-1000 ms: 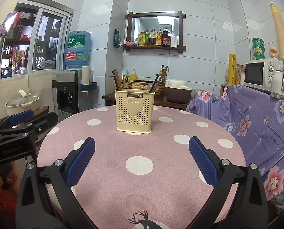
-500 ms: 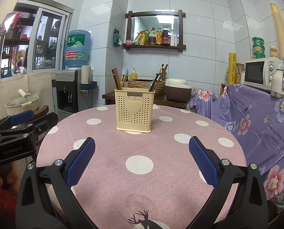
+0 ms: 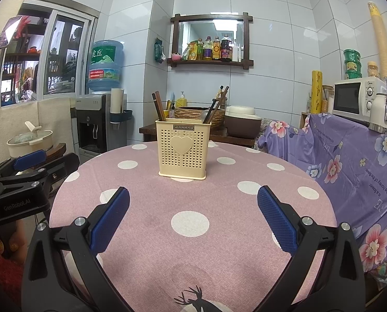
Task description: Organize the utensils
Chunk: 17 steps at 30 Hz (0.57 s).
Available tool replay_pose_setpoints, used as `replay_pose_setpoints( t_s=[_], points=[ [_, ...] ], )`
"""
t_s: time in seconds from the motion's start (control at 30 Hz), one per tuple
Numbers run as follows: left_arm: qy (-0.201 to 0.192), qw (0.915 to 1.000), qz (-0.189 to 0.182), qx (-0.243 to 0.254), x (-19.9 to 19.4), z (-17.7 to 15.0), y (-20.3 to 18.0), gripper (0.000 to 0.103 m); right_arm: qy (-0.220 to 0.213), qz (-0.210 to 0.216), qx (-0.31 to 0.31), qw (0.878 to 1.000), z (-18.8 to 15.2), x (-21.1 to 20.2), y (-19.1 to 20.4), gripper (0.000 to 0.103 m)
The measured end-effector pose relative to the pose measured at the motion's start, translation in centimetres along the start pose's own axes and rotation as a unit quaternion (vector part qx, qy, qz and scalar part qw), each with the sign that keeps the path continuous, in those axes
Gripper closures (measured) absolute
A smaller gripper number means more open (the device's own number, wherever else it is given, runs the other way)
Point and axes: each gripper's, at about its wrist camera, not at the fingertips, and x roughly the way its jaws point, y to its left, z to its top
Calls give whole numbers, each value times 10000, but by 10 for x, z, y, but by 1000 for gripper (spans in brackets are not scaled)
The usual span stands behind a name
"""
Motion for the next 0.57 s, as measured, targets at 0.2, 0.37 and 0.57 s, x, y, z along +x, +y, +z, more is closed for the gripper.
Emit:
replay_pose_setpoints(
  t_s=[0.2, 0.37, 0.57],
  points=[
    [-64, 10000, -1, 1, -1, -1, 1, 5, 1, 6, -3, 10000, 1, 0, 0, 6],
    [-36, 10000, 33, 56, 2, -2, -1, 5, 4, 12, -3, 10000, 1, 0, -1, 6],
    [-19, 10000, 43, 53, 1, -2, -3, 5, 1, 9, -2, 10000, 1, 1, -1, 6]
  ],
)
